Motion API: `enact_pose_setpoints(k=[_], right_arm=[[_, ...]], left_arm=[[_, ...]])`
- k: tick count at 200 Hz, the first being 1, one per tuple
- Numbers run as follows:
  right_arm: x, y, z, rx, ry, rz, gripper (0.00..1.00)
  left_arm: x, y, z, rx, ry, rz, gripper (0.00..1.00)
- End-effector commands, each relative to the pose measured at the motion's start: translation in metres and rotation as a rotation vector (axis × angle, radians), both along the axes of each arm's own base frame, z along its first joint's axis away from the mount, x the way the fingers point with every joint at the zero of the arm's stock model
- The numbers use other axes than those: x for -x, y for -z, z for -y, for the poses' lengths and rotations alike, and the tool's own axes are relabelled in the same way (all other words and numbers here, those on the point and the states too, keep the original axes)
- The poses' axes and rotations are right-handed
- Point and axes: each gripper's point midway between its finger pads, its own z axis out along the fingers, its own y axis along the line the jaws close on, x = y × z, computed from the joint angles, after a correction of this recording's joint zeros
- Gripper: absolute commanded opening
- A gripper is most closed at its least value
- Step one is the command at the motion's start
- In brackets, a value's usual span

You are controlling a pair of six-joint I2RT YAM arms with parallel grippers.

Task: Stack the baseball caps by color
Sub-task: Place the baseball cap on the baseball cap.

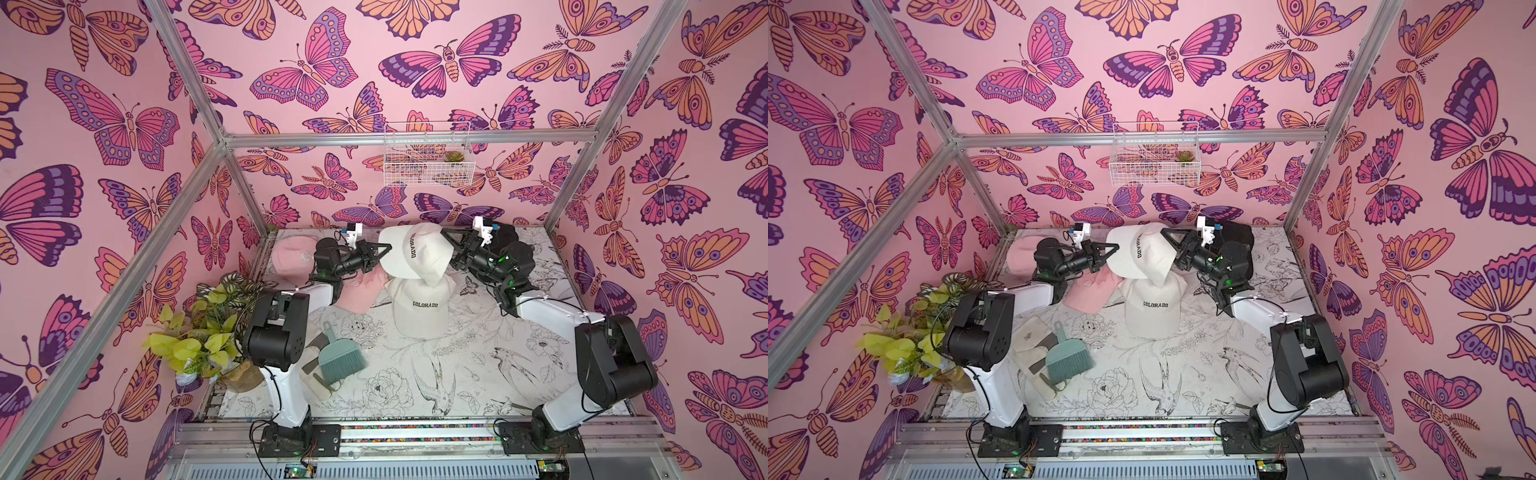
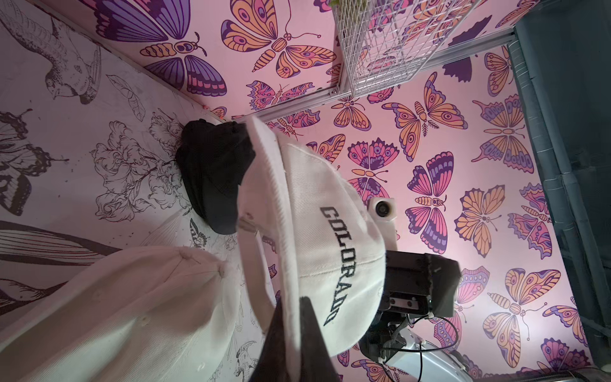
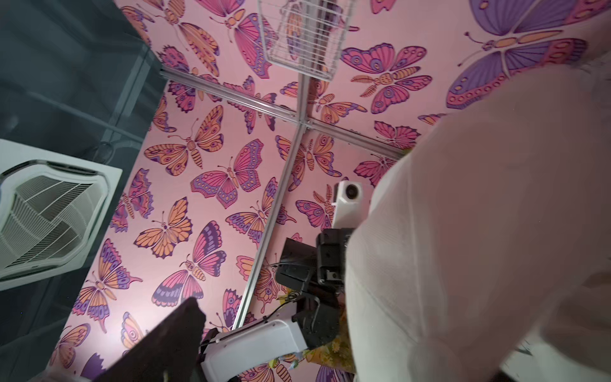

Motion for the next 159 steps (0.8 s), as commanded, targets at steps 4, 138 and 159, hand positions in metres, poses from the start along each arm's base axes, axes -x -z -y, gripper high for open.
enact_pose_setpoints(k=[4,138,159], right_arm=[[0.003,0.025,0.007,0.106,0.049,-0.039,0.98],[-0.016,0.000,-0.008,-0.091,-0.003,-0.009,0.96],[-0.012,-0.011,-0.007,-0.122,-0.014,0.031,0.92]], left_arm=[[0.006,-0.030,-0.001,0.020,0.024,0.081,0.00],[0.007,-0.013,0.004,-0.044,0.029,0.067,0.00],[0.004,-0.005,0.004,-0.052,0.030,0.049,0.00]])
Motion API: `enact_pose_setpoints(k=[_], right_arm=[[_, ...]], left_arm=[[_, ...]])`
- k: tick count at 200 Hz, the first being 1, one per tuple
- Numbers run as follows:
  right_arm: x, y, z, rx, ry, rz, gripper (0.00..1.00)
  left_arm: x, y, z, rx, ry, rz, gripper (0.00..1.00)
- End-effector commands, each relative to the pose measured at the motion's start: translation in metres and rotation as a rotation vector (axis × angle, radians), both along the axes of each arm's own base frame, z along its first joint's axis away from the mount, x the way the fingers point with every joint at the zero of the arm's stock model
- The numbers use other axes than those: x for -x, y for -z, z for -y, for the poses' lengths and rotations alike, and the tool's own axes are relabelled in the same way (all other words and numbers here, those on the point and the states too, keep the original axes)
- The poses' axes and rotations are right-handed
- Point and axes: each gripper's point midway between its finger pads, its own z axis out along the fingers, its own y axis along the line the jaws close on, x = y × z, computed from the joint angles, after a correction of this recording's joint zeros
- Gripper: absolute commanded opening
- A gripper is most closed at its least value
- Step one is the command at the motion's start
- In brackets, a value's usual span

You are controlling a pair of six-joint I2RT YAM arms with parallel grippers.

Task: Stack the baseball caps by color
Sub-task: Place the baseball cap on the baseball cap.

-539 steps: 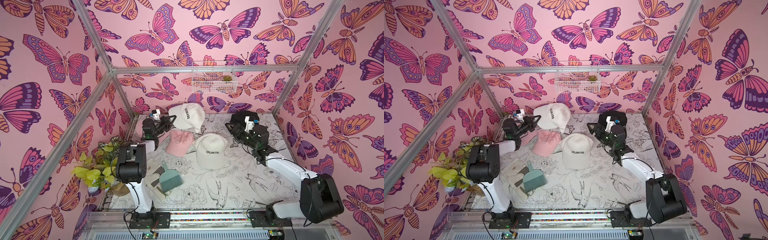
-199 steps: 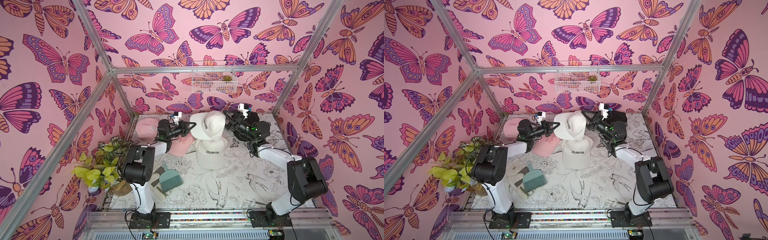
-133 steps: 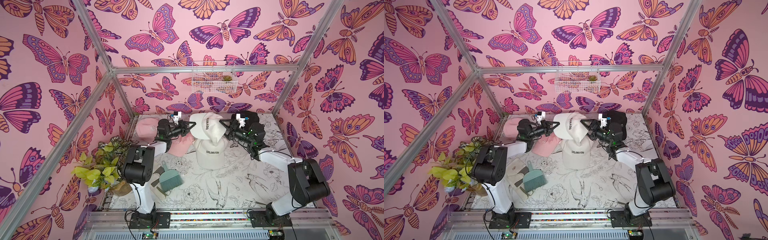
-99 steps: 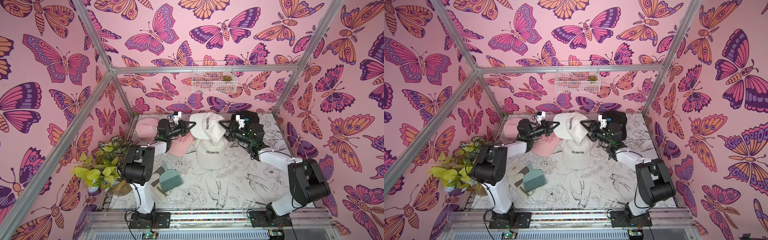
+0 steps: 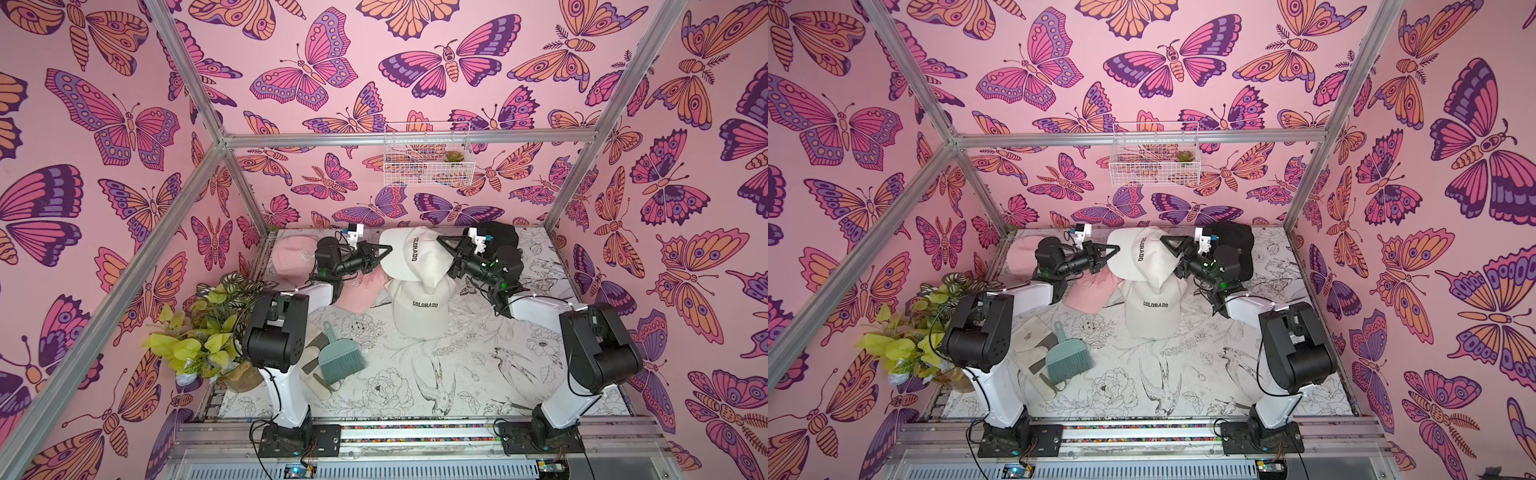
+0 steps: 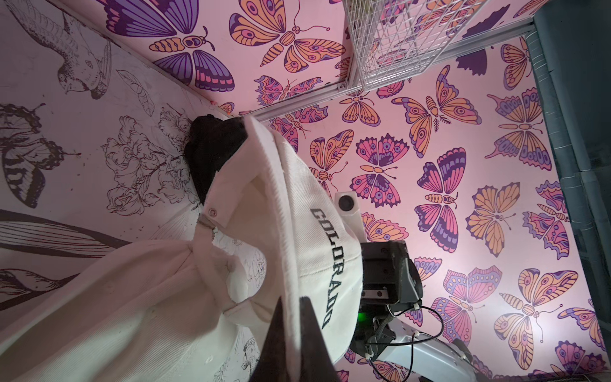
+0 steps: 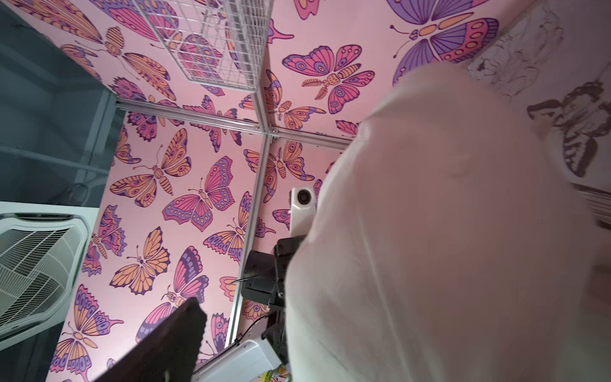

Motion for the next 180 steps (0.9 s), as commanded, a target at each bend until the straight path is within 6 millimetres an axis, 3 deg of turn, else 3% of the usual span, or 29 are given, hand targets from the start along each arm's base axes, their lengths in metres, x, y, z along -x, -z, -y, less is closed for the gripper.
enact_pose_setpoints(k=[1,31,120,180], right_arm=[[0.007,-0.041,-0.004,-0.077,-0.027,0.128,0.92],[0.017,-0.057,-0.003,-0.103,-0.045,0.196,0.81],[0.029,-0.071,-0.007,-0.070,-0.076,0.253,0.57],[0.028,-0.070,-0.009,-0.044,-0.070,0.260,0.25]], left_arm=[[0.004,-0.011,0.003,-0.013,0.029,0.053,0.00],[0.000,-0.006,0.004,-0.015,0.028,0.039,0.00],[-0.005,0.007,0.006,-0.030,0.033,0.018,0.00],[-0.004,0.010,0.006,-0.053,0.036,0.021,0.00]])
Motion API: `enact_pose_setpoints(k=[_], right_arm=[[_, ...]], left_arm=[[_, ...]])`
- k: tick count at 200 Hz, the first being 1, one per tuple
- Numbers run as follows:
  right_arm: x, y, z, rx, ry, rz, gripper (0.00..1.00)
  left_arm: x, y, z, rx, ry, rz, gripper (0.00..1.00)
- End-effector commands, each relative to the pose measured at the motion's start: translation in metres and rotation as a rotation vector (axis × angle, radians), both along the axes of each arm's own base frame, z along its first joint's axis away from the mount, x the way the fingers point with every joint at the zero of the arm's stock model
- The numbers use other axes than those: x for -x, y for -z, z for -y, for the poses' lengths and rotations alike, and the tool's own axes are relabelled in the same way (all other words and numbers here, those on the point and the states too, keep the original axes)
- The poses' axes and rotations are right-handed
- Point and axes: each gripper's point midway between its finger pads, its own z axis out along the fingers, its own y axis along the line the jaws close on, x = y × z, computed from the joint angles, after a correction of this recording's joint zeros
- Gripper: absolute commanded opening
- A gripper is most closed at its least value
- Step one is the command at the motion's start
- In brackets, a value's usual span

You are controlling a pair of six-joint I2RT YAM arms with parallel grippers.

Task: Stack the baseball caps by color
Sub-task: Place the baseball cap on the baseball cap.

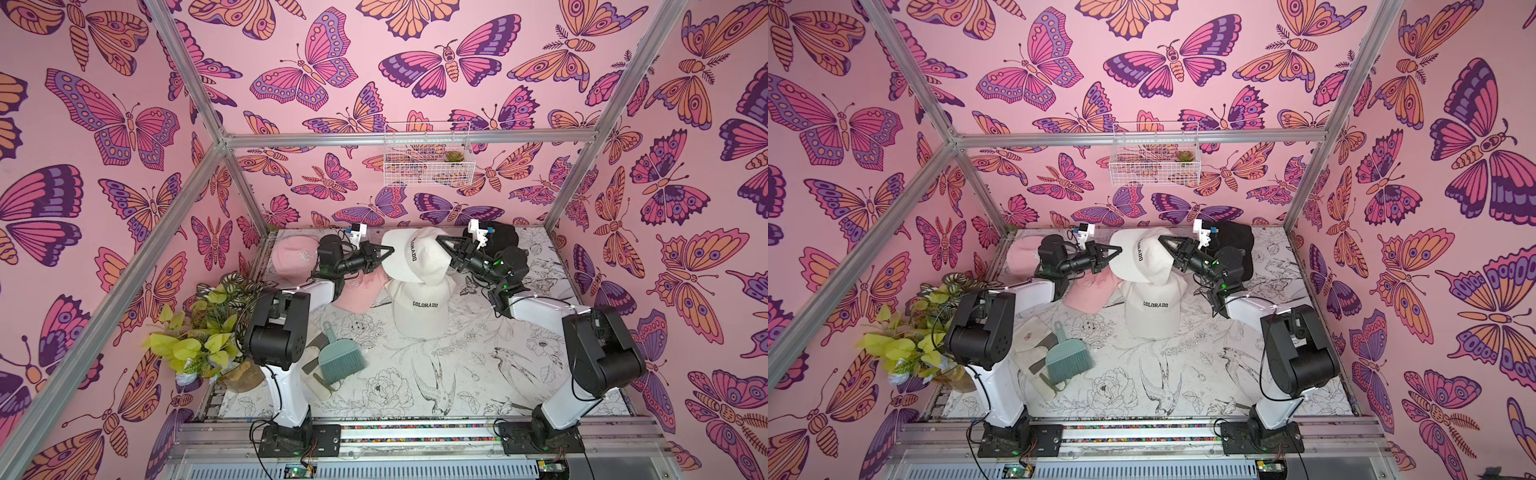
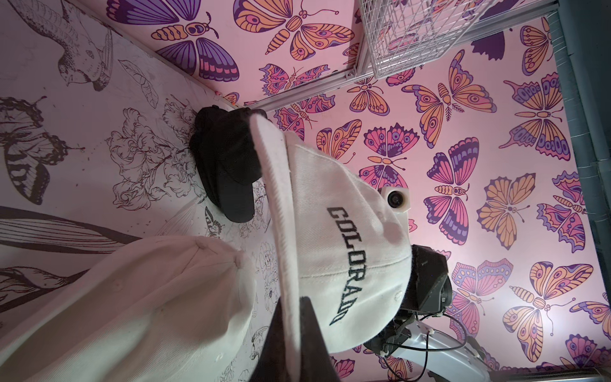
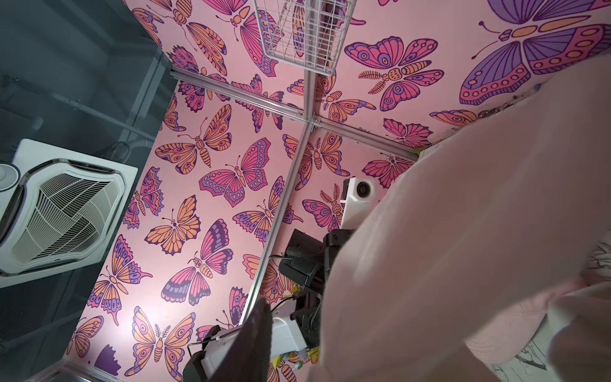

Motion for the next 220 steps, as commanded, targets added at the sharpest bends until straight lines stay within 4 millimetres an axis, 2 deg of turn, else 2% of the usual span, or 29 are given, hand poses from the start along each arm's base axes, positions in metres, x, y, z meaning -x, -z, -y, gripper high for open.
enact_pose_setpoints(k=[1,14,22,43,50,67,70,83,98,116,135,147,184,202,220], right_arm=[[0.010,-0.034,-0.002,-0.011,-0.015,0.113,0.24],[0.012,-0.037,-0.002,-0.008,-0.014,0.126,0.13],[0.012,-0.039,-0.002,-0.003,-0.011,0.135,0.00],[0.015,-0.043,-0.003,0.061,-0.013,0.185,0.00],[0.017,-0.044,-0.006,0.106,-0.027,0.214,0.00],[0.016,-0.028,-0.013,0.255,-0.064,0.241,0.00],[0.021,-0.038,-0.012,0.272,-0.059,0.277,0.00],[0.023,-0.036,-0.011,0.370,-0.061,0.322,0.00],[0.031,-0.036,-0.013,0.471,-0.096,0.412,0.00],[0.043,-0.038,-0.013,0.590,-0.140,0.535,0.00],[0.059,-0.040,-0.012,0.695,-0.193,0.674,0.00],[0.073,-0.040,-0.014,0.737,-0.256,0.766,0.00],[0.114,-0.033,-0.015,0.860,-0.403,0.963,0.00],[0.147,-0.018,-0.019,0.961,-0.537,1.080,0.00],[0.181,0.005,-0.020,1.094,-0.703,1.191,0.00]], left_arm=[[-0.002,0.002,0.001,-0.020,0.007,0.023,0.00],[-0.002,0.002,0.001,-0.023,0.008,0.026,0.00],[-0.002,0.002,0.001,-0.025,0.007,0.027,0.00],[0.000,0.003,-0.003,-0.053,0.006,0.036,0.00],[0.000,0.003,-0.005,-0.073,0.003,0.041,0.03],[0.003,0.003,-0.011,-0.147,-0.007,0.085,0.20],[0.003,0.003,-0.013,-0.162,-0.011,0.091,0.24],[0.004,0.002,-0.020,-0.229,-0.032,0.128,0.50],[0.006,-0.003,-0.027,-0.299,-0.063,0.187,0.70],[0.009,-0.012,-0.034,-0.368,-0.094,0.271,0.84],[0.013,-0.031,-0.038,-0.412,-0.106,0.373,0.96],[0.017,-0.043,-0.039,-0.433,-0.101,0.435,1.00],[0.038,-0.080,-0.037,-0.468,-0.059,0.638,1.00],[0.059,-0.096,-0.033,-0.471,-0.002,0.738,1.00],[0.082,-0.106,-0.030,-0.485,0.042,0.835,1.00]])
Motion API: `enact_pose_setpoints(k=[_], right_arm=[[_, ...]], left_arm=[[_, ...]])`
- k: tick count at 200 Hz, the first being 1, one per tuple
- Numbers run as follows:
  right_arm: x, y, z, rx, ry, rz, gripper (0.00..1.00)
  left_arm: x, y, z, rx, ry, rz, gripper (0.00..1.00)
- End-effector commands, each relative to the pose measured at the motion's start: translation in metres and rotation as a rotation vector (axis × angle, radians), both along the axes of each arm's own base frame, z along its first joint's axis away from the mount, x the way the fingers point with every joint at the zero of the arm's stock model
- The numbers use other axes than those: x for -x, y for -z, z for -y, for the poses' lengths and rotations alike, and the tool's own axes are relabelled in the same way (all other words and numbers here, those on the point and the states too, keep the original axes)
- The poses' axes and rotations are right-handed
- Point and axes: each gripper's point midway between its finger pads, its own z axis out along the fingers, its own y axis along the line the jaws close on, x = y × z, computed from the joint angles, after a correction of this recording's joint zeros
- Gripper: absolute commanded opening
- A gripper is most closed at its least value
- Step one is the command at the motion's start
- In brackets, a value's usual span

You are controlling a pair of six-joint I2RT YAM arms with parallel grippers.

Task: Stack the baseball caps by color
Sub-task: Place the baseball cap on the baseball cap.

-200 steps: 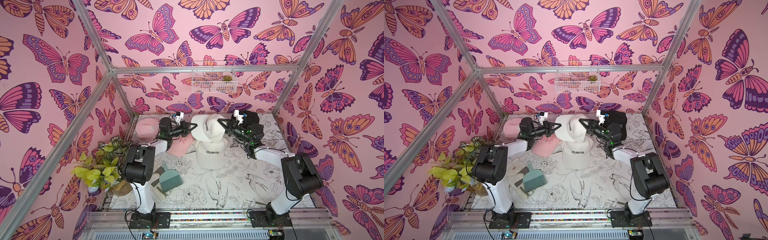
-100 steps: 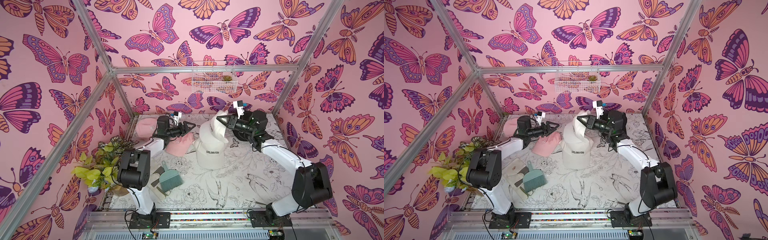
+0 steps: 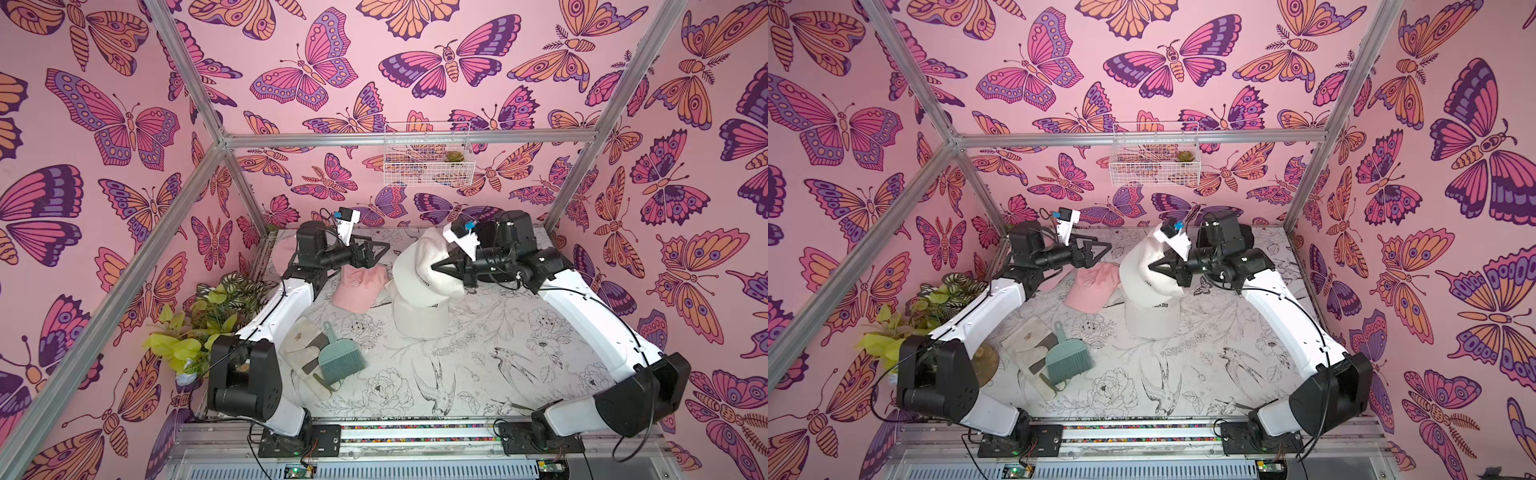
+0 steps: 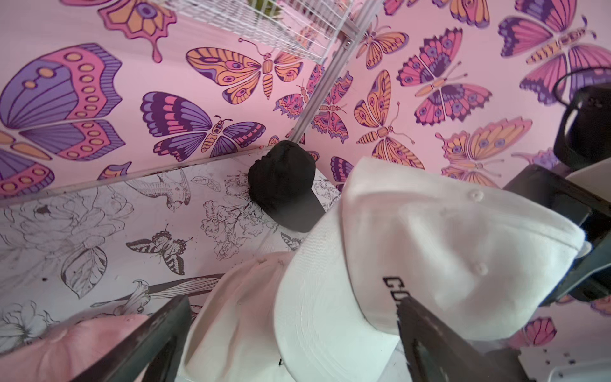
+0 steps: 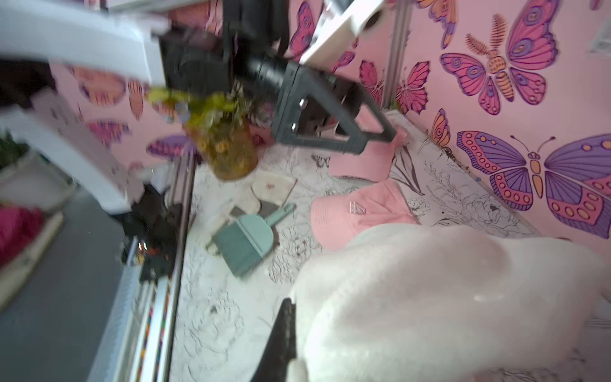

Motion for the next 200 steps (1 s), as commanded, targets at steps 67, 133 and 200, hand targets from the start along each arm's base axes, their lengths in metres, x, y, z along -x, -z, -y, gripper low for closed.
enact_pose_setpoints(k=[67,133,200], right_arm=[[0.103,0.088,0.015,0.561,-0.403,0.355,0.00],[0.104,0.126,0.025,0.905,-0.449,0.481,0.00],[0.122,0.118,0.017,0.728,-0.464,0.541,0.00]], left_arm=[[0.154,-0.022,0.014,-0.093,0.455,0.269,1.00],[0.192,0.031,0.050,-0.276,0.633,0.209,1.00],[0.192,0.071,0.078,-0.339,0.760,0.154,1.00]])
